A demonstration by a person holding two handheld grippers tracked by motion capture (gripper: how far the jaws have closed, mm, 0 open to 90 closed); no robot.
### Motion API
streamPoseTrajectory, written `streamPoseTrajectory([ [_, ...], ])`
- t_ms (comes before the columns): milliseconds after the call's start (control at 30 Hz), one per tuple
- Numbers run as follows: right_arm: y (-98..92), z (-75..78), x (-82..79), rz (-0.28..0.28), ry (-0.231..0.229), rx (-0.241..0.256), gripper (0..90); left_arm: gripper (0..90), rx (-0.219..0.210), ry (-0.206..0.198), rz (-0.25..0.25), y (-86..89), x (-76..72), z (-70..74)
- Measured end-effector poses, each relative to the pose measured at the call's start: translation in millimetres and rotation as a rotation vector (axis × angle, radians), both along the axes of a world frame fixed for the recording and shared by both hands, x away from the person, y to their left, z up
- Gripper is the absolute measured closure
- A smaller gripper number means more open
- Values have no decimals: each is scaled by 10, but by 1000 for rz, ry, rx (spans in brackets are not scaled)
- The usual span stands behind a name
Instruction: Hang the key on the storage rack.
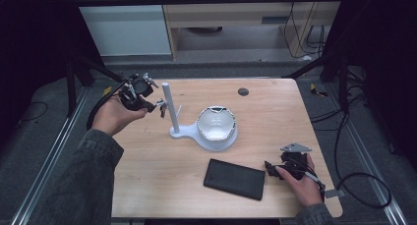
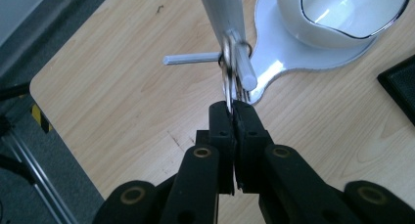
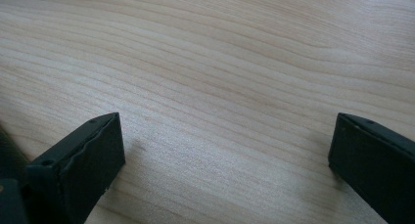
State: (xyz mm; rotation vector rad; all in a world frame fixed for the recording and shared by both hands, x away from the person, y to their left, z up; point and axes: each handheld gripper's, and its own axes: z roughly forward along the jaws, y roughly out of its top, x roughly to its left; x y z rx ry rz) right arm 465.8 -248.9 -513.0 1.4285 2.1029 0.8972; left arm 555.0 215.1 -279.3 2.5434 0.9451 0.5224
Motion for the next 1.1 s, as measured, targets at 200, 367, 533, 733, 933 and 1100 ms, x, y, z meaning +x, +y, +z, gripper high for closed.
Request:
streamPoseTrajectory([
  [200, 0, 2, -1, 0, 1, 2, 3, 622, -79, -132, 25, 162, -191, -20],
  [367, -1, 3, -1, 1, 2, 1, 4, 401, -111, -189, 26, 210, -404, -200],
  [533, -2, 5, -5, 2, -4, -1, 22, 175, -182, -198, 13, 180, -583, -506],
  [733, -17, 55, -33, -1, -29, 3, 57, 76, -265, -177, -42, 98, -751, -947],
  [933, -14, 91, -72, -1, -43, 2, 60, 74, -318, -133, -64, -34, -810, -1277],
  [1100, -1, 130, -90, 5, -61, 14, 59, 92, -372, -125, -94, -213, -927, -1524],
])
